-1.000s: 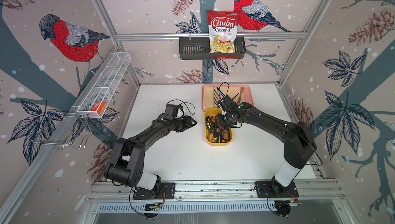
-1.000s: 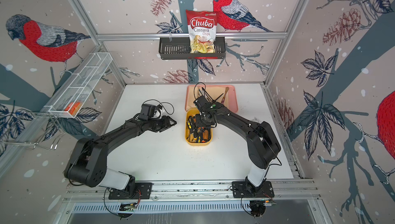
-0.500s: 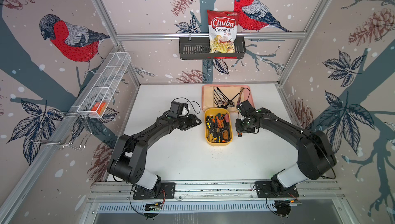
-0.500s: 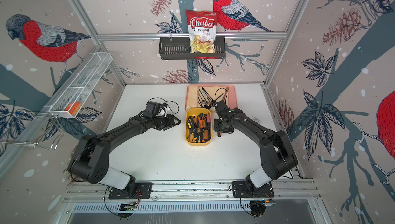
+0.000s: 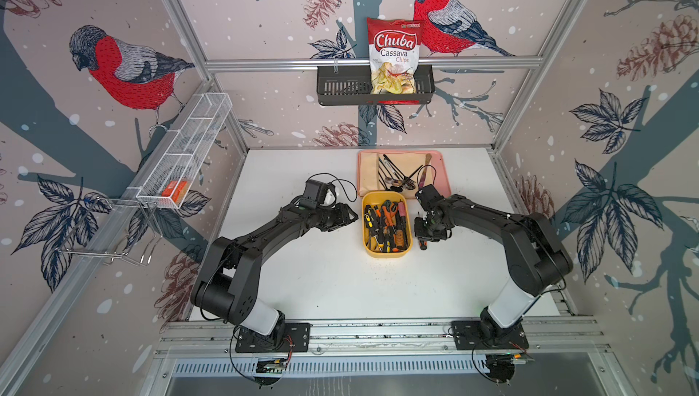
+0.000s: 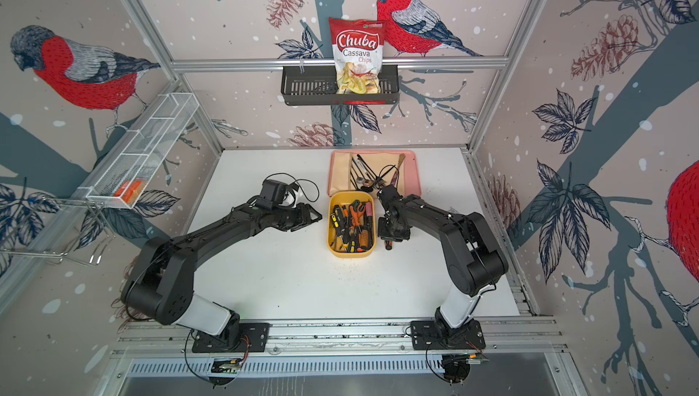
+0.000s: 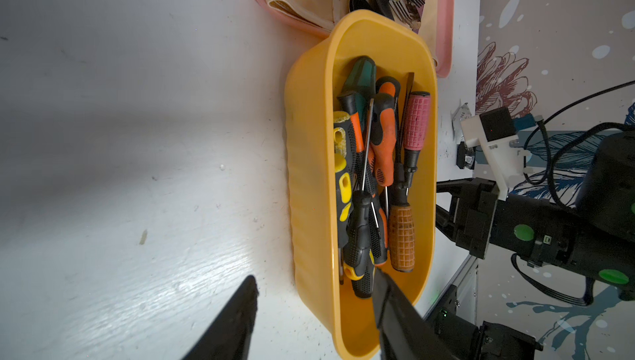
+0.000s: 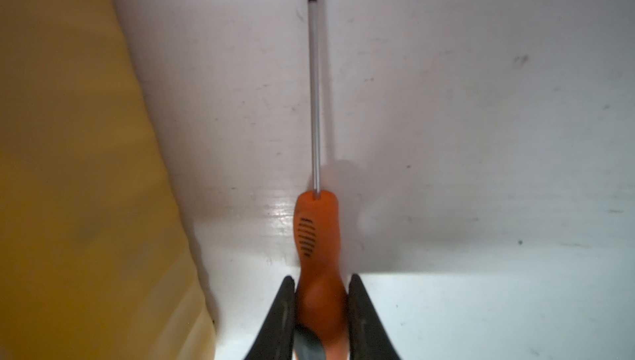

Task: Take out the screwdriver from the storage box
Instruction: Place the screwdriver at the center of the board.

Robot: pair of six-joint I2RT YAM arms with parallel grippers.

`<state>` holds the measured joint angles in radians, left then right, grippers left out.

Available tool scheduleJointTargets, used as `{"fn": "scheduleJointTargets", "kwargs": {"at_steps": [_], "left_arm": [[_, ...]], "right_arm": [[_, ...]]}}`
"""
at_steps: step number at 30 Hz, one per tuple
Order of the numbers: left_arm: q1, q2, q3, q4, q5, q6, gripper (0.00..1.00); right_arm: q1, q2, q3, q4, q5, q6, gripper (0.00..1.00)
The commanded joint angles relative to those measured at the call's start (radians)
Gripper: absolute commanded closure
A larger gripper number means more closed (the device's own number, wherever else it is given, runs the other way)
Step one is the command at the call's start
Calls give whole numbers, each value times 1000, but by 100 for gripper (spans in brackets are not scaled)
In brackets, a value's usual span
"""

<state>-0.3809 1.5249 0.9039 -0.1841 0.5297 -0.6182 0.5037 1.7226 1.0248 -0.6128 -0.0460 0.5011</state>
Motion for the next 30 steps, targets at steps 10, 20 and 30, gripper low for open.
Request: {"fn": "scheduleJointTargets", "kwargs": {"at_steps": [10,20,30], "left_arm": [[-6,-3,36,-38,-15,26,44],[-18,-17,57,-101,-58,30,47],[-118,14,161,-198,-162,-13,56]], "right_arm": [[7,-29,9,-8,6,18,62],[13,-122,26,-24,20,40,62],[19,-252,-28,60,-29,38,63]]}}
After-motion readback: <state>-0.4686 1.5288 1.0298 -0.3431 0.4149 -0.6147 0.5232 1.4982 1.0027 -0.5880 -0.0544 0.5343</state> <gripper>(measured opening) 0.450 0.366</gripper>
